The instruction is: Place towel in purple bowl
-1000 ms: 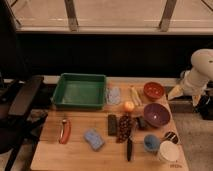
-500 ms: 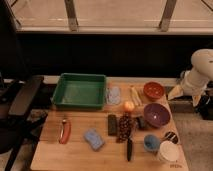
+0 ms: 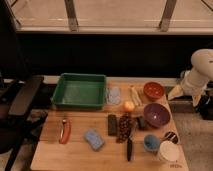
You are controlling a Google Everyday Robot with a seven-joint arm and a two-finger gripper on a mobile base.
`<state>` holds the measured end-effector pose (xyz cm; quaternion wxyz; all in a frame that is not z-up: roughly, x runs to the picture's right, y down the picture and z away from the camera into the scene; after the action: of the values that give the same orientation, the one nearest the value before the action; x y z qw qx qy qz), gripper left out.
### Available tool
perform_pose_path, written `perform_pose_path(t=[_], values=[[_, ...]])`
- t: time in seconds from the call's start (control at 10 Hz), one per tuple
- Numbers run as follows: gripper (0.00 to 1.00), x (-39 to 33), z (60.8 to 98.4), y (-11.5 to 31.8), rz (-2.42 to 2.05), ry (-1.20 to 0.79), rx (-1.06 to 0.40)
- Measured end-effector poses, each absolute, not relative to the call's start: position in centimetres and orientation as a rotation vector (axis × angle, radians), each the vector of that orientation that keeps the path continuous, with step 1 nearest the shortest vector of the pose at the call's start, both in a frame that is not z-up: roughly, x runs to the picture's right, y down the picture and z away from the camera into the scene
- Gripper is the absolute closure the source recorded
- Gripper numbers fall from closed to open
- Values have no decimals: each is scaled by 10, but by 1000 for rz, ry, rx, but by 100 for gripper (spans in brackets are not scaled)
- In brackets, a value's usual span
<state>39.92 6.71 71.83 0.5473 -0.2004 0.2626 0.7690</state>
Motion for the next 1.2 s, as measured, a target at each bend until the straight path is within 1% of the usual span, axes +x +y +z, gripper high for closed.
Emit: perform_pose_path(t=[1.0, 1.2], values=[[28, 399, 719, 67, 1821, 622, -475], [28, 387, 721, 46, 1795, 531, -506]])
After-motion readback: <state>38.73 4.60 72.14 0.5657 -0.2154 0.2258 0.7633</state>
